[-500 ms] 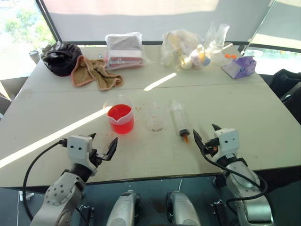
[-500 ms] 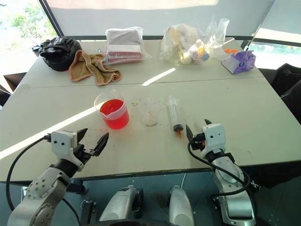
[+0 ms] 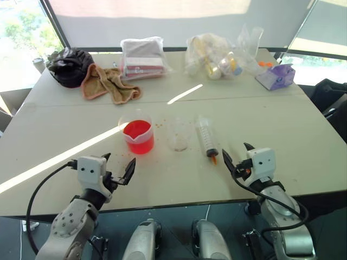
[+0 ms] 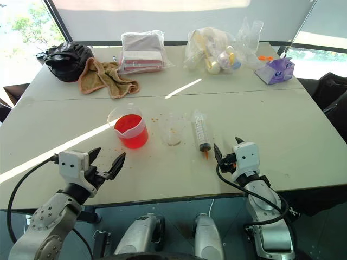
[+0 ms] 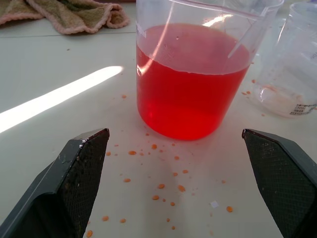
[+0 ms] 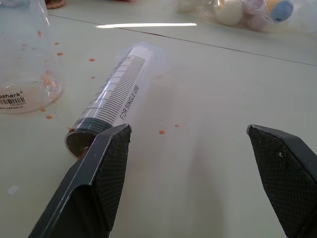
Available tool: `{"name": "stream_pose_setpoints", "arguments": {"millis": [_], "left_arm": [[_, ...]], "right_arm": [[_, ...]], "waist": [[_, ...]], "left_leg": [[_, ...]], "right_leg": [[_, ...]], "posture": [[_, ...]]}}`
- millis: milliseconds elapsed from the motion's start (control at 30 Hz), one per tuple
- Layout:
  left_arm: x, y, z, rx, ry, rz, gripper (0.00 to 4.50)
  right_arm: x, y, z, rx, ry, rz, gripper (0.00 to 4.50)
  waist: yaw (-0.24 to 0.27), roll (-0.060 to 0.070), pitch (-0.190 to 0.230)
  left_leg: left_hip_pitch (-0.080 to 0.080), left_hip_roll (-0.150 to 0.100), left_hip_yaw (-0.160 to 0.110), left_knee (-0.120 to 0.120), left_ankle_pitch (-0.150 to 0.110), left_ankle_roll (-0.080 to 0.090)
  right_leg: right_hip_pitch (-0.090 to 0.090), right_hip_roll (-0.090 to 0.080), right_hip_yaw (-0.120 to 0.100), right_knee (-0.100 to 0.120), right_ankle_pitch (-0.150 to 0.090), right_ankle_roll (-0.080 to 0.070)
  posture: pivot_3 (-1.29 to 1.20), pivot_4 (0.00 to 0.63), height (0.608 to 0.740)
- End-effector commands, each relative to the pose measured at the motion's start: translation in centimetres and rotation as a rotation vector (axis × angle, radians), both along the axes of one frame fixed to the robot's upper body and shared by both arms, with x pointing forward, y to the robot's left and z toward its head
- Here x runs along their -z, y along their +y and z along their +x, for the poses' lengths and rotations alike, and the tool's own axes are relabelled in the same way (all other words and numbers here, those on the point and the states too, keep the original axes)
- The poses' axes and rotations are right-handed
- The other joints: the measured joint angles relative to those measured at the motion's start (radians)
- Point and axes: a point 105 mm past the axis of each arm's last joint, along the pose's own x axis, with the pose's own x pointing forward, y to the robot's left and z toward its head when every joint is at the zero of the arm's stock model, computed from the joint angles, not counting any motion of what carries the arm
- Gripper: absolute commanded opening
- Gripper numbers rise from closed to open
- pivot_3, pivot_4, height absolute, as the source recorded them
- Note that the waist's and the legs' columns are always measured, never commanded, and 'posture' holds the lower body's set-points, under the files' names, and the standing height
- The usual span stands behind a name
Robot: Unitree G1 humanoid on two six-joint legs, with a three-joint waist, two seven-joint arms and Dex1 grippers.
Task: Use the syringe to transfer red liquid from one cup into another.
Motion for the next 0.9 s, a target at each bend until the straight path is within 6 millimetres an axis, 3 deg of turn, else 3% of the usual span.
{"name": "stream_pose_setpoints", "arguments": {"millis": [33, 300, 567, 700, 900], "left_arm": [[-1.4, -0.1, -0.1, -0.001, -0.053, 0.008, 4.48], [-1.1, 0.0, -0.3, -0.005, -0.050, 0.009, 4.48], [-0.8, -0.1, -0.3, 0.000, -0.047, 0.005, 4.48], [-0.8, -0.1, 0.0, 0.010, -0.051, 0.010, 4.48], [-1.1, -0.2, 0.6, 0.025, -0.065, 0.021, 4.48]], "right_arm": [[-1.2, 0.0, 0.1, -0.006, -0.042, 0.001, 3.86], [-1.2, -0.1, 0.2, -0.004, -0.044, 0.000, 3.86], [-2.1, -1.7, 1.6, -0.017, -0.014, 0.014, 3.86], [-6.6, -2.0, 5.6, -0.031, 0.098, 0.228, 3.86], [-12.3, -1.3, 8.7, -0.040, 0.243, 0.257, 3.86]], "waist": [[0.000, 0.000, 0.000], [-0.002, 0.000, 0.000], [-0.004, 0.000, 0.000], [-0.021, 0.003, 0.003], [-0.017, 0.003, 0.004]], "left_leg": [[0.000, 0.000, 0.000, 0.000, 0.000, 0.000], [-0.001, 0.000, 0.000, 0.000, 0.000, 0.000], [-0.002, 0.001, 0.000, 0.000, 0.000, 0.000], [-0.002, 0.002, 0.003, 0.000, 0.000, 0.000], [-0.001, 0.005, 0.003, 0.001, 0.000, 0.000]], "right_leg": [[0.000, 0.000, 0.000, 0.000, 0.000, 0.000], [-0.001, 0.000, 0.000, 0.000, 0.000, 0.000], [-0.002, 0.000, 0.000, -0.001, 0.000, 0.000], [-0.003, -0.001, -0.001, -0.001, 0.003, -0.004], [-0.003, 0.000, -0.007, 0.001, 0.004, -0.007]], "posture": [[0.00, 0.150, 0.740], [0.00, 0.150, 0.740], [0.00, 0.150, 0.740], [0.00, 0.150, 0.740], [0.00, 0.150, 0.740]]}}
